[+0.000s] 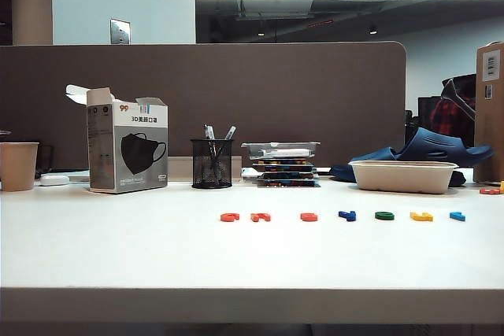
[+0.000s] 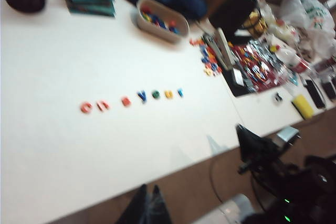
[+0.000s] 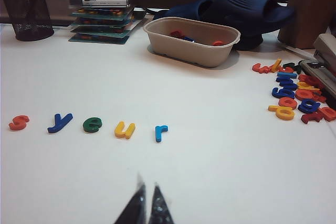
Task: Select the appropriate letters from the row of letter magnets placed on the table to arrange into the word "yes".
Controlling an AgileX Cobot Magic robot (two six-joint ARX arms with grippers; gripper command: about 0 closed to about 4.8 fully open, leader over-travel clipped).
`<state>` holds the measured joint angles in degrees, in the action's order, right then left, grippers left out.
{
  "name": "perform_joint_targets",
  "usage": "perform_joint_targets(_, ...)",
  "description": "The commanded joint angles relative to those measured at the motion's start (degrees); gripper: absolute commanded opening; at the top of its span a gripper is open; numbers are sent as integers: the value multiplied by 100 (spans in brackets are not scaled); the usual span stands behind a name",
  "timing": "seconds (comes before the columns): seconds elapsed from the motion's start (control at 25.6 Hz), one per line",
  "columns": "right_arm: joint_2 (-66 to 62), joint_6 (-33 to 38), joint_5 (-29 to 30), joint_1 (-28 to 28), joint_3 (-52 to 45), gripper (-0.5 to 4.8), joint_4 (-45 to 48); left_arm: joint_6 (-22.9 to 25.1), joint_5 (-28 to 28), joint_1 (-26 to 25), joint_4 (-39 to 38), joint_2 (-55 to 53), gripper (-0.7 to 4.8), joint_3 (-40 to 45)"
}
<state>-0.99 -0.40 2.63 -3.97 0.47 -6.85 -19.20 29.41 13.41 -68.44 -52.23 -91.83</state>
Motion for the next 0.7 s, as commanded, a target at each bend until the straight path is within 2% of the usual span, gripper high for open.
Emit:
perform_joint_targets(0.04,31,-9,-15,-2,-42,14,111,-527,-131,470,13,-208,-5,-22)
perform_joint_targets(0.39,31,-9,-15,-4,-42,13,109,-1209,-1829,1930,144,-938,-5,-22)
perform_joint_targets(0.59,31,-9,-15,-2,-42,13,109,-1432,-2144,2223,168,-1338,-5,-22)
perform_joint_targets(0.7,31,-9,-15,-2,-42,13,109,-1626,-2887,2557,201,-1582,-5,-22)
